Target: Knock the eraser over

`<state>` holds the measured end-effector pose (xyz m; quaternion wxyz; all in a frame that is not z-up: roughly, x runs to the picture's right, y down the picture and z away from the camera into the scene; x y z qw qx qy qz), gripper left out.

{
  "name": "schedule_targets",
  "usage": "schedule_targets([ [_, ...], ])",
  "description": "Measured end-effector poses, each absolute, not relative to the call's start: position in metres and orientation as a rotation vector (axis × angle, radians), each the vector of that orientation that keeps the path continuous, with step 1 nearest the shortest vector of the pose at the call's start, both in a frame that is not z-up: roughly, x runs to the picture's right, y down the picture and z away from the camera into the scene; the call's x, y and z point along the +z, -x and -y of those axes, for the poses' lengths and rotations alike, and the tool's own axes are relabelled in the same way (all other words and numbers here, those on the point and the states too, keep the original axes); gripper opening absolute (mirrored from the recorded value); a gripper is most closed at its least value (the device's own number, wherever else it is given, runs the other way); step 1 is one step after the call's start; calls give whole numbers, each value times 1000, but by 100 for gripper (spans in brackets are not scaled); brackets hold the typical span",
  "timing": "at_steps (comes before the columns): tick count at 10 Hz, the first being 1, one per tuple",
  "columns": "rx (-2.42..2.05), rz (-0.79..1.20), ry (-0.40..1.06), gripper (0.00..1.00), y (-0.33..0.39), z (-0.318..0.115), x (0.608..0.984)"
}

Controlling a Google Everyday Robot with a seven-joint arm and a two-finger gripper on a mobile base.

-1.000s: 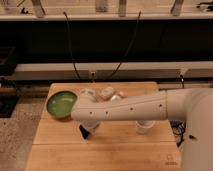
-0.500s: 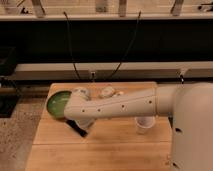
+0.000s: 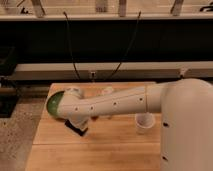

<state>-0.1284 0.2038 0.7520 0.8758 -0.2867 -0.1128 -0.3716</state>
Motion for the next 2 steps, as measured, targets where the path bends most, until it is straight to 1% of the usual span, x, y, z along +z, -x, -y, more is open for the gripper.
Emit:
schedule_targets([
  [2, -800, 239, 593, 4, 142, -201, 755],
])
